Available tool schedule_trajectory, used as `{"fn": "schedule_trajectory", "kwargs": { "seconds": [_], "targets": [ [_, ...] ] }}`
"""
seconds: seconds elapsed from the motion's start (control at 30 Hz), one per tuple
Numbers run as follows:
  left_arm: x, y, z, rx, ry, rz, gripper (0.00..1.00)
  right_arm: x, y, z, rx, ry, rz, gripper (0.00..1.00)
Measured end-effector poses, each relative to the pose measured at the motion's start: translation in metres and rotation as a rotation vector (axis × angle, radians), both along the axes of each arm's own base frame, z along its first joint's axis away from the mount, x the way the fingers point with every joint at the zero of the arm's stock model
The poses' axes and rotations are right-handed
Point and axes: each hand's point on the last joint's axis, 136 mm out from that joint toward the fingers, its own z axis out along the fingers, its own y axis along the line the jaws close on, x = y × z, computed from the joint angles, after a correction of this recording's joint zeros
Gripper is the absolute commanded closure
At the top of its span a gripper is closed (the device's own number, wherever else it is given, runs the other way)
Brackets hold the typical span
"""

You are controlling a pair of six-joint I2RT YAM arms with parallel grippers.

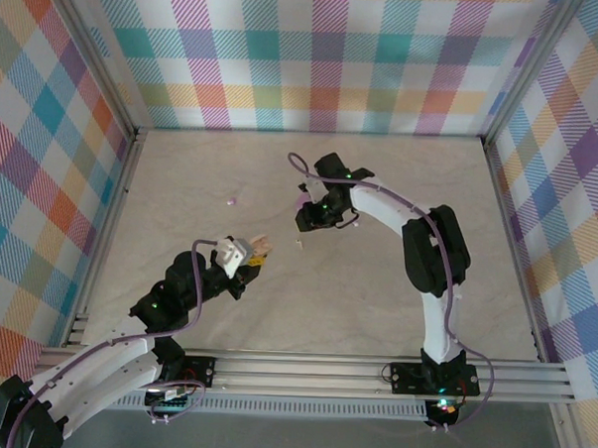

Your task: Insert wireless bluetooth earbuds into charging case

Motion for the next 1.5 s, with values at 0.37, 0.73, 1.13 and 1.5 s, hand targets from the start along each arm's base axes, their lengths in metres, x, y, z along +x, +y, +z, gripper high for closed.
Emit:
{"fn": "schedule_trajectory", "kwargs": {
  "seconds": [0.37, 0.73, 1.13, 1.5],
  "targets": [
    [0.0, 0.0, 0.0, 0.0, -0.001, 0.0, 1.0, -0.017, 0.034, -0.02, -0.245, -0.081, 0.025, 0.61],
    [-0.002, 0.002, -0.001, -0.001, -0.001, 0.0, 1.0, -0.01, 0.02, -0.038, -0.37, -0.057, -0.043, 0.62],
    [-0.004, 0.003, -0.006, 0.009, 0.012, 0.0, 1.0, -0.014, 0.014, -0.047, -0.406, -0.023, -0.056, 0.67],
    [-0.004, 0.003, -0.007, 0.01, 0.012, 0.0, 1.0, -0.012, 0.016, -0.058, -0.422, -0.007, -0.053, 0.68]
  ]
}}
